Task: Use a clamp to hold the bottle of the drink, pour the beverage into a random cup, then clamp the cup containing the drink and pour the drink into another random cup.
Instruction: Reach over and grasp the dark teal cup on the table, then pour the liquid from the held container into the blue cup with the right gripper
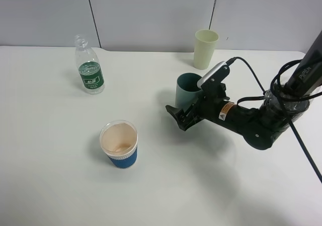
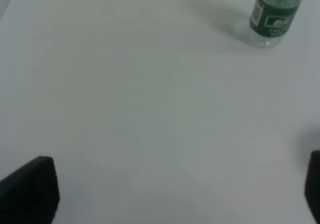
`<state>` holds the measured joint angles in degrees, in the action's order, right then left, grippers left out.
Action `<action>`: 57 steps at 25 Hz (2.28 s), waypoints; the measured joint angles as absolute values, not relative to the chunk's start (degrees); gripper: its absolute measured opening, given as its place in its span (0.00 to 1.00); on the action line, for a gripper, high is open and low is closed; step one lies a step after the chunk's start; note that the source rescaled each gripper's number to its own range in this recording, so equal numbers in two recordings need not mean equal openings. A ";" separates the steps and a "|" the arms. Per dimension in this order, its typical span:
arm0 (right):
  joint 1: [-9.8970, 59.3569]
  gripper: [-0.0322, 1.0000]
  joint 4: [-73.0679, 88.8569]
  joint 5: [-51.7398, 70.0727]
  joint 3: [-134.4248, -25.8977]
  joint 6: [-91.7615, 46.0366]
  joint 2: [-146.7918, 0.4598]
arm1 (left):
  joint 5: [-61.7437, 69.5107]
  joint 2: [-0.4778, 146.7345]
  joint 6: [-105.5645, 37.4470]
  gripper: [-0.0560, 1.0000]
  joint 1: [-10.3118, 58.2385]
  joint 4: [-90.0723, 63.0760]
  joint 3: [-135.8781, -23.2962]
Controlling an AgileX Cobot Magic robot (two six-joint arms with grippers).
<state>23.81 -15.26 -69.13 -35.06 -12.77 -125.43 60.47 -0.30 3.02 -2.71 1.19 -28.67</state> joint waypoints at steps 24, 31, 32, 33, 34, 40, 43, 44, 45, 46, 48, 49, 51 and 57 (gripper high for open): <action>23.75 0.03 -17.28 -67.84 -35.06 -6.04 -124.01 | 60.47 -0.30 3.02 1.00 -2.71 1.19 -28.67; 23.75 0.03 -17.21 -61.26 -35.01 -3.70 -116.20 | 60.47 -0.30 3.02 1.00 -2.71 1.19 -28.67; 23.75 0.03 -17.21 -60.22 -34.95 -3.58 -114.99 | 60.47 -0.30 3.02 1.00 -2.71 1.19 -28.67; 23.75 0.03 -17.21 -59.36 -34.95 -3.53 -113.98 | 60.47 -0.30 3.02 1.00 -2.71 1.19 -28.67; 23.75 0.03 -17.09 -58.62 -34.95 -3.53 -112.85 | 60.47 -0.30 3.02 1.00 -2.71 1.19 -28.67; 23.75 0.03 -16.73 -55.93 -34.90 -3.51 -107.75 | 60.47 -0.30 3.02 1.00 -2.71 1.19 -28.67; 23.75 0.03 -16.73 -55.01 -34.90 -3.51 -105.74 | 60.47 -0.30 3.02 1.00 -2.71 1.19 -28.67; 23.75 0.03 -16.73 -54.69 -34.85 -3.51 -105.16 | 60.47 -0.30 3.02 1.00 -2.71 1.19 -28.67; 23.75 0.03 -16.78 -54.30 -34.85 -3.51 -104.49 | 60.47 -0.30 3.02 1.00 -2.71 1.19 -28.67; 23.81 0.03 -16.84 -53.77 -35.03 -3.51 -103.89 | 60.47 -0.30 3.02 1.00 -2.71 1.19 -28.67; 24.04 0.03 -16.91 -52.17 -35.88 -3.51 -103.16 | 60.47 -0.30 3.02 1.00 -2.71 1.19 -28.67; 24.51 0.03 -17.04 -51.11 -36.63 -3.51 -102.93 | 60.47 -0.30 3.02 1.00 -2.71 1.19 -28.67; 25.80 0.03 -18.20 -48.50 -38.52 -3.72 -102.82 | 60.47 -0.30 3.02 1.00 -2.71 1.19 -28.67; 31.02 0.03 -21.33 -42.14 -44.34 -9.34 -102.82 | 60.47 -0.30 3.02 1.00 -2.71 1.19 -28.67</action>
<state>31.02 -21.33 -42.14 -44.34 -9.34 -102.82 60.47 -0.30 3.02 -2.71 1.19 -28.67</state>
